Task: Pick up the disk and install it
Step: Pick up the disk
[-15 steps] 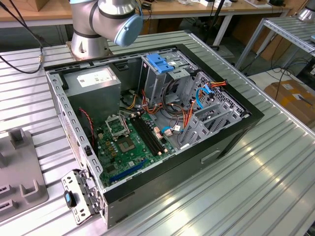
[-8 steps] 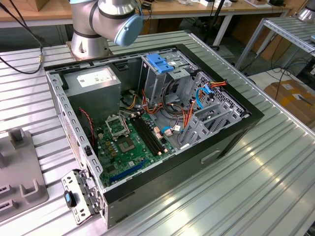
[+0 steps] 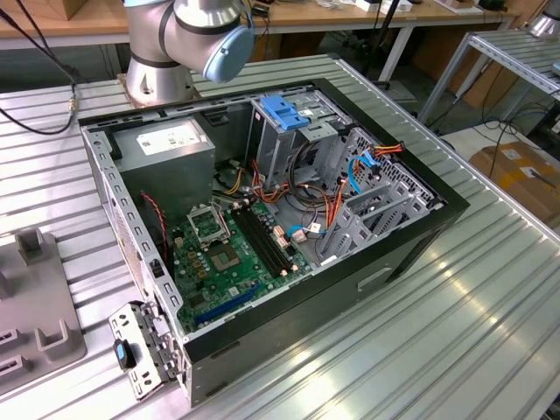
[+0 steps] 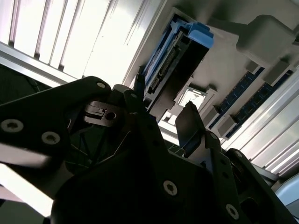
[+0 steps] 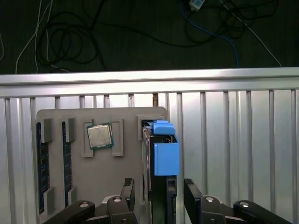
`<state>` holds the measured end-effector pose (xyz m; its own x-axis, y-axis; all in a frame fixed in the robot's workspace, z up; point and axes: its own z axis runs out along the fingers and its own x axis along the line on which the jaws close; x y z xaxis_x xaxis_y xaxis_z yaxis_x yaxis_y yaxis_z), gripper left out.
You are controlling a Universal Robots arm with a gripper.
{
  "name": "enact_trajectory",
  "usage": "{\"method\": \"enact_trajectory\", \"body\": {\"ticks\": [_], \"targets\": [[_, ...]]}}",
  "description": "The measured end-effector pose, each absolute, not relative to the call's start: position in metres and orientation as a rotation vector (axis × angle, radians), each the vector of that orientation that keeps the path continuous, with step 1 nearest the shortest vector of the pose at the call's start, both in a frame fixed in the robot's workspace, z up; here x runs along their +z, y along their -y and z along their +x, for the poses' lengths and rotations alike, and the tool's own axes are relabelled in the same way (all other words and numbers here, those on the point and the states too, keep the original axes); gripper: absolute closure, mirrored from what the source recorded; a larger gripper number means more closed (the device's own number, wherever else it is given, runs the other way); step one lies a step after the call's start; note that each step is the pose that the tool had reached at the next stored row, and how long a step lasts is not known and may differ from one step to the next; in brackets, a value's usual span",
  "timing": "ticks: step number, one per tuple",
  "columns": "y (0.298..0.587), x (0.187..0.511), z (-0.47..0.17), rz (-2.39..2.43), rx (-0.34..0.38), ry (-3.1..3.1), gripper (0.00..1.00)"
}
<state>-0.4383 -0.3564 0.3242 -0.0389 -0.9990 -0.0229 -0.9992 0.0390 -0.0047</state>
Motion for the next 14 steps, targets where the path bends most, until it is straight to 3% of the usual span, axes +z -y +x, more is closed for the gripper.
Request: {"method": "enact_trajectory", "body": {"ticks": [14], "targets": [[0.356,0.307,-0.438,-2.163,0.022,-2.249,0.46]]}}
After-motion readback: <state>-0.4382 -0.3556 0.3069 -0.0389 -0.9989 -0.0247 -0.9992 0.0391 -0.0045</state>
